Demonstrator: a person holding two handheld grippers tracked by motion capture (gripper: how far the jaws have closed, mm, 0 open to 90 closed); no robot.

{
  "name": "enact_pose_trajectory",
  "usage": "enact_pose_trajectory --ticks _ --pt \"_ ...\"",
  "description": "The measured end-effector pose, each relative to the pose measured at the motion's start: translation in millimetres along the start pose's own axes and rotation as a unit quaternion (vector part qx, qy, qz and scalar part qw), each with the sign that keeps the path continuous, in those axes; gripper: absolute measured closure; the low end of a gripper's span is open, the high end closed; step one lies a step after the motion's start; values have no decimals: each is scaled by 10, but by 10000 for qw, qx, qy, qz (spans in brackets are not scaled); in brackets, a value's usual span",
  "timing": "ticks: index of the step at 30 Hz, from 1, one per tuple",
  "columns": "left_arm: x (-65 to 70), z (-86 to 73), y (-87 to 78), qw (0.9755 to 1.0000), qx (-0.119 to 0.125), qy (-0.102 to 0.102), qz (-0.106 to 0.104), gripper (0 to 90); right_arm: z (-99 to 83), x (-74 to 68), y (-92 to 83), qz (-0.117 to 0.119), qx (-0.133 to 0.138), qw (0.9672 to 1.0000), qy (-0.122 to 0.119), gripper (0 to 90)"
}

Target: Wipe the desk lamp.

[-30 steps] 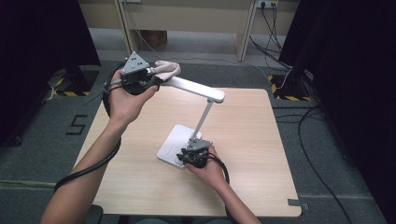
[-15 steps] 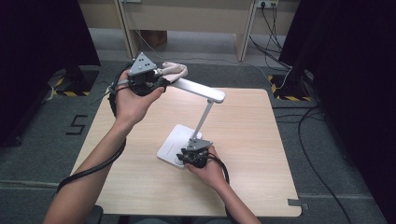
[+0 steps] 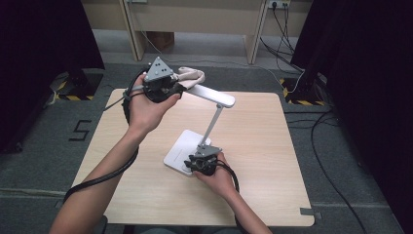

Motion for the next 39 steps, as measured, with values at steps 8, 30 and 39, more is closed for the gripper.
enact_pose_trajectory --ticks 8,30,39 --pt "106 26 42 9999 22 6 -138 802 1 1 1 2 9 10000 -9 674" --pt "459 89 184 9987 77 83 -504 800 -4 -3 -1 -6 11 10000 22 674" --pt "628 100 239 9975 200 -1 -681 794 -2 3 2 -6 19 10000 -12 674"
Point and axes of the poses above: each handheld gripper's, and its own axes: y roughly forward along the jaws, z roughly out of its top, x roughly to its right, the point moved 8 cm from there along y, roughly forward along the jaws, and after that the axes turned 1 degree about y, right-handed, at the moved point
